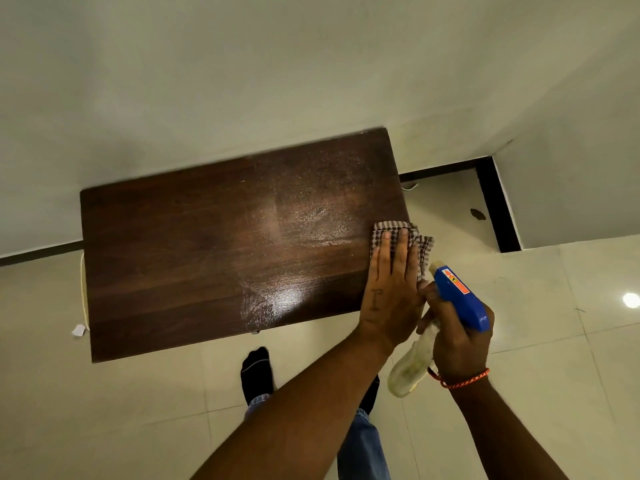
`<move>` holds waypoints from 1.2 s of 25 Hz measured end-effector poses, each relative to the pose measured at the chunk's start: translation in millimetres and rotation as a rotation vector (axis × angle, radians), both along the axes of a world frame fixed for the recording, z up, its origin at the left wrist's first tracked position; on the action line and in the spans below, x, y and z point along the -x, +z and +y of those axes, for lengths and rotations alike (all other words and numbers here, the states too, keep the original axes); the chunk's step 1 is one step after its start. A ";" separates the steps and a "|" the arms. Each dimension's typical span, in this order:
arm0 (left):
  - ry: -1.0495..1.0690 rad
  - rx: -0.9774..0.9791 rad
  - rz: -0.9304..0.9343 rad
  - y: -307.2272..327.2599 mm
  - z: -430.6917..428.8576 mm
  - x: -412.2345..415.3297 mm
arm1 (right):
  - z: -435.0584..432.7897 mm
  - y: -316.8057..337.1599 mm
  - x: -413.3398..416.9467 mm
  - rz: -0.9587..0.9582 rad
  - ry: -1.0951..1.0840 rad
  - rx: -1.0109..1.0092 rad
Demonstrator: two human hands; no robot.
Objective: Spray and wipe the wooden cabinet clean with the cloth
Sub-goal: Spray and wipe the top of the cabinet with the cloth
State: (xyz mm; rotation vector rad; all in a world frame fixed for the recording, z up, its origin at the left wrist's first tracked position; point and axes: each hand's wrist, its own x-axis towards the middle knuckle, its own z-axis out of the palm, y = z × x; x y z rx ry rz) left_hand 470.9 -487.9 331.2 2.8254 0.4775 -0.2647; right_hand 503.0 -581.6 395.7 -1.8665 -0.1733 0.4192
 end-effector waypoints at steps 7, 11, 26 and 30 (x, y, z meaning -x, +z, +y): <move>0.226 -0.031 0.069 -3.8 84.1 73.6 | 7.5 17.1 5.5 -0.036 0.069 -0.059; 0.316 -0.136 0.155 -4.3 169.5 145.7 | 14.8 16.2 13.0 -0.009 0.069 -0.076; 0.253 0.065 0.077 1.9 7.9 3.1 | -1.2 14.4 -8.2 -0.030 0.039 -0.050; 0.214 0.024 0.062 -1.7 48.3 -52.3 | 7.3 14.8 -13.3 -0.029 0.049 -0.029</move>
